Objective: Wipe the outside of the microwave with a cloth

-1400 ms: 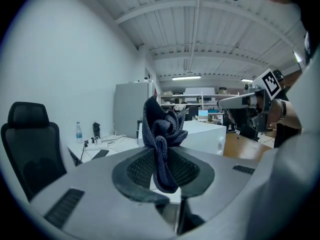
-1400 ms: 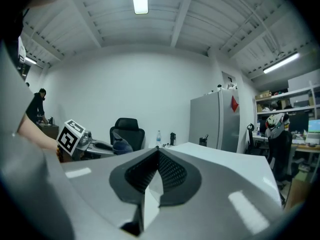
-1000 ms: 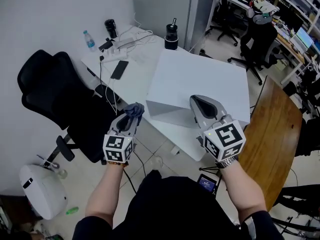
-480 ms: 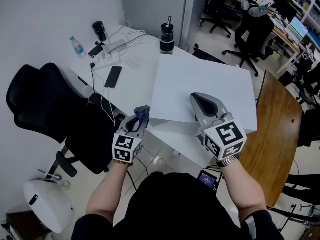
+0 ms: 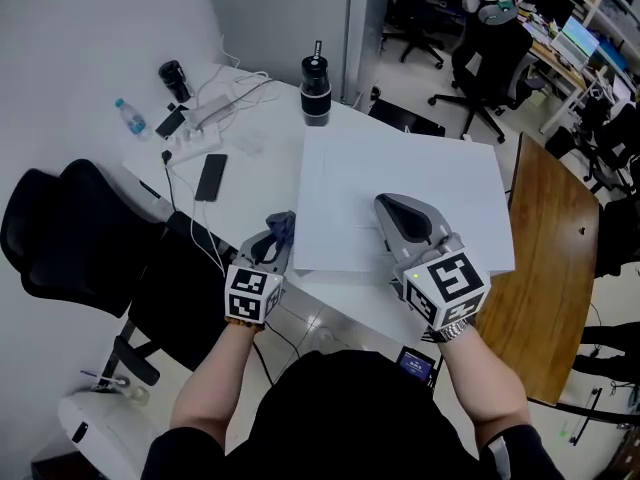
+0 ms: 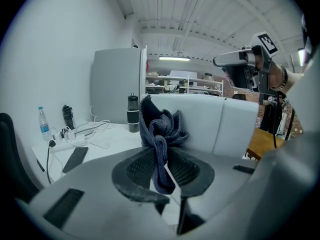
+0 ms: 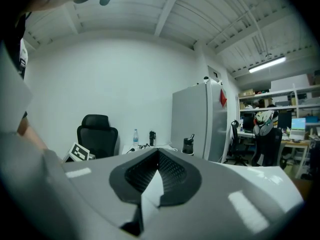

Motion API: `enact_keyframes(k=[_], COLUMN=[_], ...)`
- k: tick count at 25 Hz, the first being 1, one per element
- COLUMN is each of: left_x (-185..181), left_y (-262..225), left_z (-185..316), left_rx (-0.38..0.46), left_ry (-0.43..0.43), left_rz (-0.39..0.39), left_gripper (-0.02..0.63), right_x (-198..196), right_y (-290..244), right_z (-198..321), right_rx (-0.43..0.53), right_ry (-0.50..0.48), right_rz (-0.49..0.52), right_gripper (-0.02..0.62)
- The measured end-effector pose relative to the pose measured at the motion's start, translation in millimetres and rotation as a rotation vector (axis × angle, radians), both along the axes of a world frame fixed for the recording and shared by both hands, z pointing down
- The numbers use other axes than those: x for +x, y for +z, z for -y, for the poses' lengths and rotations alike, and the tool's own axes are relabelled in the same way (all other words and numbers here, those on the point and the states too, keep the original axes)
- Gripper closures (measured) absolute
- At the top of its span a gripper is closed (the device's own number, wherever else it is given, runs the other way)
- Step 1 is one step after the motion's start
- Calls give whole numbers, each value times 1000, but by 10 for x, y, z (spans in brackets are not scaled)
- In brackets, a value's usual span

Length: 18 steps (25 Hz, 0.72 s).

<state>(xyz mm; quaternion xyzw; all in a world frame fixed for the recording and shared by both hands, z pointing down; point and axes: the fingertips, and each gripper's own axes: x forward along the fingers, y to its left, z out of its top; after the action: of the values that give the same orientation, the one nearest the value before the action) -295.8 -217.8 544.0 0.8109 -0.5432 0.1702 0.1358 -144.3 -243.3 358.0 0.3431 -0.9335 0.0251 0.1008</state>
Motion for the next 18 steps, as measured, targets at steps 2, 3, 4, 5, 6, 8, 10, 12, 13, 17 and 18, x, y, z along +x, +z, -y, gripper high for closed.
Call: enact_keyframes(k=[2, 3, 4, 5, 6, 8, 10, 12, 13, 17, 18], left_x=[-7, -9, -15, -26, -40, -60, -66, -71, -76, -96, -100], left_y=[21, 33, 45, 60, 77, 101, 116, 126, 123, 106, 109], left_z=[107, 159, 211, 264, 317, 426, 529, 631, 685, 902, 946], left_rx=[-3, -4, -6, -9, -12, -18, -20, -22, -21, -24, -27], left_ry=[5, 8, 10, 12, 14, 16, 18, 22, 23, 22, 24], left_rz=[-2, -2, -2, 0, 3, 5, 3, -1, -5, -15, -14], left_gripper=[531, 529, 531, 531, 529, 531, 531, 529, 529, 531, 531], right_x=[30, 44, 53, 57, 57, 55, 64, 70, 69, 63, 68], right_y=[3, 5, 6, 7, 7, 5, -2, -6, -5, 12, 21], right_z=[57, 83, 108, 132, 153, 189, 217, 243, 257, 309, 319], right_rx=[-3, -4, -6, -8, -10, -12, -13, -17, -19, -27, -30], right_ry=[13, 20, 25, 30, 34, 38, 44, 51, 53, 64, 67], right_rz=[2, 3, 3, 3, 3, 5, 8, 9, 8, 5, 4], right_gripper=[594, 594, 594, 594, 595, 595, 594, 594, 594, 594, 594])
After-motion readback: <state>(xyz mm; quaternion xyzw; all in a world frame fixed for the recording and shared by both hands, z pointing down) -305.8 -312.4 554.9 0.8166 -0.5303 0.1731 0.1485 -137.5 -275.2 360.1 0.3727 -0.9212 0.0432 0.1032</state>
